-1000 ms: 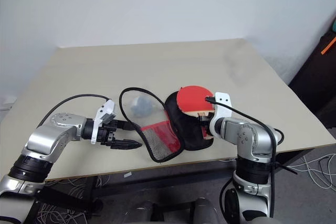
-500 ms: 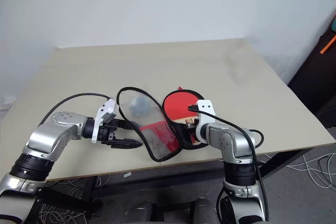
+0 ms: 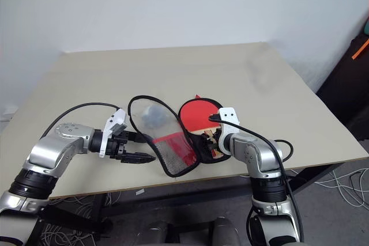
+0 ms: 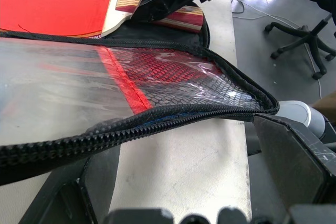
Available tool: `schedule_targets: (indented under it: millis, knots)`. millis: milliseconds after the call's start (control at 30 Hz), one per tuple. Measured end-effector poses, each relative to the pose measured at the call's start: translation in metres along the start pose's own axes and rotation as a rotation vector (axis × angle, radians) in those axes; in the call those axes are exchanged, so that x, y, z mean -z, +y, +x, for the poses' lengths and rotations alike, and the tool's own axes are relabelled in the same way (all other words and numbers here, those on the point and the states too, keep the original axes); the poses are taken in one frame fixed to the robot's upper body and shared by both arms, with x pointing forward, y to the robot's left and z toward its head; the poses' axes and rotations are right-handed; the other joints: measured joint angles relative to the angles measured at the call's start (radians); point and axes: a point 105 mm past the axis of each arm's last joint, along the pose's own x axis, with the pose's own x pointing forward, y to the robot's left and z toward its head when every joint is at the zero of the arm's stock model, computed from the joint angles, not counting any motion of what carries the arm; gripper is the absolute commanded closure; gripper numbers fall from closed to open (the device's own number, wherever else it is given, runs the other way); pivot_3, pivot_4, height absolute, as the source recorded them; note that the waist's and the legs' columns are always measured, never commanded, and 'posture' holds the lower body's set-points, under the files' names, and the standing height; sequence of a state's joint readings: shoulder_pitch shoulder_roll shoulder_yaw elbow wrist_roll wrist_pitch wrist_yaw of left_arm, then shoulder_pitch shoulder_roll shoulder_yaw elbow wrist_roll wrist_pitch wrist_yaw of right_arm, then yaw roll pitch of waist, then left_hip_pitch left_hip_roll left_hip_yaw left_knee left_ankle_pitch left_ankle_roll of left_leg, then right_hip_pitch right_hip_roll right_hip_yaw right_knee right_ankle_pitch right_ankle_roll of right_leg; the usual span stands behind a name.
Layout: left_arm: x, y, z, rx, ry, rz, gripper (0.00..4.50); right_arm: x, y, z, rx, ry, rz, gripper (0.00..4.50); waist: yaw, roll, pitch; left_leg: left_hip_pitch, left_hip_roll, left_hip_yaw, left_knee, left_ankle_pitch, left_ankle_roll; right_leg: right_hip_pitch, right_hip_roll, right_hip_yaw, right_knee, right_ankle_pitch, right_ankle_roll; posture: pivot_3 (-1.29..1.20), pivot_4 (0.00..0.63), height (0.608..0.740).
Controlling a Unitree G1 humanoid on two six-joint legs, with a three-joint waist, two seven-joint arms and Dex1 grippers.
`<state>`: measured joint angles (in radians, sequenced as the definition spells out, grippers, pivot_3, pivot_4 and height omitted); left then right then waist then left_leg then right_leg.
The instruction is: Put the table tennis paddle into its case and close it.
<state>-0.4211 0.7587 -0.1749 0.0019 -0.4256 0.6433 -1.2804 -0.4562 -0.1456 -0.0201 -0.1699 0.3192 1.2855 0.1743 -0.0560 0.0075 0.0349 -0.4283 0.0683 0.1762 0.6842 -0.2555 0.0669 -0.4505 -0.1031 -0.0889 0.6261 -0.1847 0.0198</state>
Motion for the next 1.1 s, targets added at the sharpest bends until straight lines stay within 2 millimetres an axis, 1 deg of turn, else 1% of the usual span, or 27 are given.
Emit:
schedule_targets:
  millis: [33, 100, 167, 267, 333, 400, 467, 500, 533, 600, 633, 733, 833, 1000, 1033, 1100]
  knots:
    - [0.0, 0.0, 0.0, 0.0, -0.001, -0.003, 0.34, -0.004, 0.003, -0.002, -0.033, -0.025, 0.012, 0.31, 0.0, 0.0, 0.0, 0.0, 0.0, 0.0, 0.0, 0.0, 0.0, 0.0, 0.0, 0.0, 0.0, 0.0, 0.0, 0.0, 0.0, 0.724]
    - [0.0, 0.0, 0.0, -0.002, -0.002, -0.005, 0.34, -0.02, 0.01, -0.012, -0.1, -0.113, 0.021, 0.31, 0.001, 0.0, 0.0, 0.0, 0.0, 0.0, 0.0, 0.0, 0.0, 0.0, 0.0, 0.0, 0.0, 0.0, 0.0, 0.0, 0.0, 0.724]
    - [-0.001, 0.0, 0.0, -0.003, -0.005, -0.007, 0.34, -0.044, 0.016, -0.028, -0.179, -0.241, 0.028, 0.31, 0.002, 0.0, 0.0, 0.0, 0.0, 0.0, 0.0, 0.0, 0.0, 0.0, 0.0, 0.0, 0.0, 0.0, 0.0, 0.0, 0.0, 0.724]
    - [-0.008, 0.001, 0.002, 0.003, -0.026, 0.007, 0.34, -0.091, 0.018, -0.062, -0.291, -0.461, 0.05, 0.31, 0.005, 0.0, 0.0, 0.0, -0.001, -0.001, 0.001, 0.0, 0.0, 0.001, 0.0, 0.0, -0.001, 0.0, 0.0, 0.0, 0.0, 0.724]
    - [-0.02, 0.004, 0.008, 0.009, -0.062, 0.023, 0.34, -0.126, 0.01, -0.093, -0.335, -0.636, 0.068, 0.31, 0.011, 0.0, 0.0, 0.0, -0.001, -0.002, 0.001, 0.0, 0.001, 0.002, 0.0, 0.0, -0.001, 0.0, 0.0, 0.0, 0.0, 0.724]
    - [-0.033, 0.008, 0.015, 0.016, -0.104, 0.036, 0.34, -0.157, -0.004, -0.128, -0.342, -0.799, 0.068, 0.31, 0.012, 0.0, 0.0, 0.0, -0.002, -0.003, 0.002, 0.0, 0.001, 0.003, 0.0, -0.001, -0.002, 0.001, -0.001, 0.0, 0.0, 0.724]
    - [-0.043, 0.011, 0.022, 0.022, -0.138, 0.049, 0.34, -0.176, -0.016, -0.155, -0.324, -0.922, 0.071, 0.31, 0.01, 0.0, 0.0, 0.001, -0.002, -0.004, 0.002, 0.0, 0.001, 0.004, 0.0, -0.001, -0.002, 0.001, -0.001, 0.0, 0.0, 0.724]
    - [-0.049, 0.013, 0.027, 0.022, -0.158, 0.054, 0.34, -0.181, -0.023, -0.165, -0.306, -0.965, 0.074, 0.31, 0.01, 0.0, 0.0, 0.002, -0.002, -0.004, 0.001, 0.0, 0.001, 0.005, 0.0, -0.001, -0.002, 0.001, -0.002, 0.0, 0.0, 0.724]
    - [-0.054, 0.016, 0.031, 0.018, -0.174, 0.06, 0.34, -0.183, -0.028, -0.169, -0.292, -0.983, 0.078, 0.31, 0.009, 0.0, 0.0, 0.002, -0.002, -0.004, 0.001, 0.0, 0.001, 0.005, 0.001, -0.001, -0.002, 0.001, -0.002, 0.0, 0.0, 0.724]
    - [-0.065, 0.022, 0.042, 0.016, -0.201, 0.068, 0.34, -0.182, -0.034, -0.17, -0.264, -0.992, 0.091, 0.31, 0.008, 0.0, 0.0, 0.002, -0.002, -0.004, 0.002, 0.001, 0.002, 0.005, 0.001, 0.0, -0.001, 0.001, -0.002, 0.0, 0.0, 0.724]
    - [-0.07, 0.024, 0.049, 0.019, -0.216, 0.071, 0.34, -0.182, -0.036, -0.168, -0.255, -0.988, 0.095, 0.31, 0.008, 0.0, 0.0, 0.002, -0.002, -0.004, 0.002, 0.002, 0.005, 0.005, 0.001, 0.0, -0.001, 0.001, -0.002, 0.0, 0.0, 0.724]
    - [-0.081, 0.03, 0.072, 0.026, -0.243, 0.07, 0.34, -0.175, -0.037, -0.158, -0.23, -0.96, 0.102, 0.31, 0.008, 0.0, 0.0, 0.002, -0.002, -0.004, 0.002, 0.003, 0.006, 0.006, 0.001, 0.0, -0.001, 0.001, -0.002, 0.0, 0.0, 0.724]
    - [-0.086, 0.035, 0.099, 0.028, -0.264, 0.049, 0.34, -0.167, -0.034, -0.144, -0.208, -0.921, 0.104, 0.31, 0.01, 0.0, 0.0, 0.002, -0.002, -0.005, 0.003, 0.003, 0.007, 0.006, 0.001, 0.0, -0.002, 0.001, -0.002, 0.0, 0.0, 0.724]
    - [-0.099, 0.036, 0.138, 0.023, -0.291, 0.004, 0.34, -0.164, -0.033, -0.139, -0.184, -0.916, 0.097, 0.31, 0.011, 0.0, 0.0, 0.0, -0.003, -0.008, 0.006, 0.003, 0.009, 0.007, 0.0, -0.002, -0.002, 0.001, -0.002, 0.0, 0.0, 0.724]
    - [-0.101, 0.036, 0.143, 0.024, -0.296, 0.001, 0.34, -0.163, -0.034, -0.137, -0.177, -0.912, 0.097, 0.31, 0.01, 0.0, 0.0, 0.0, -0.003, -0.008, 0.006, 0.003, 0.009, 0.006, 0.0, -0.002, -0.002, 0.001, -0.002, 0.0, 0.0, 0.724]
    - [-0.103, 0.036, 0.147, 0.022, -0.303, -0.005, 0.34, -0.162, -0.034, -0.136, -0.161, -0.911, 0.092, 0.31, 0.008, 0.0, 0.0, 0.0, -0.002, -0.009, 0.006, 0.002, 0.009, 0.006, 0.001, -0.002, -0.002, 0.001, -0.002, 0.0, 0.0, 0.724]
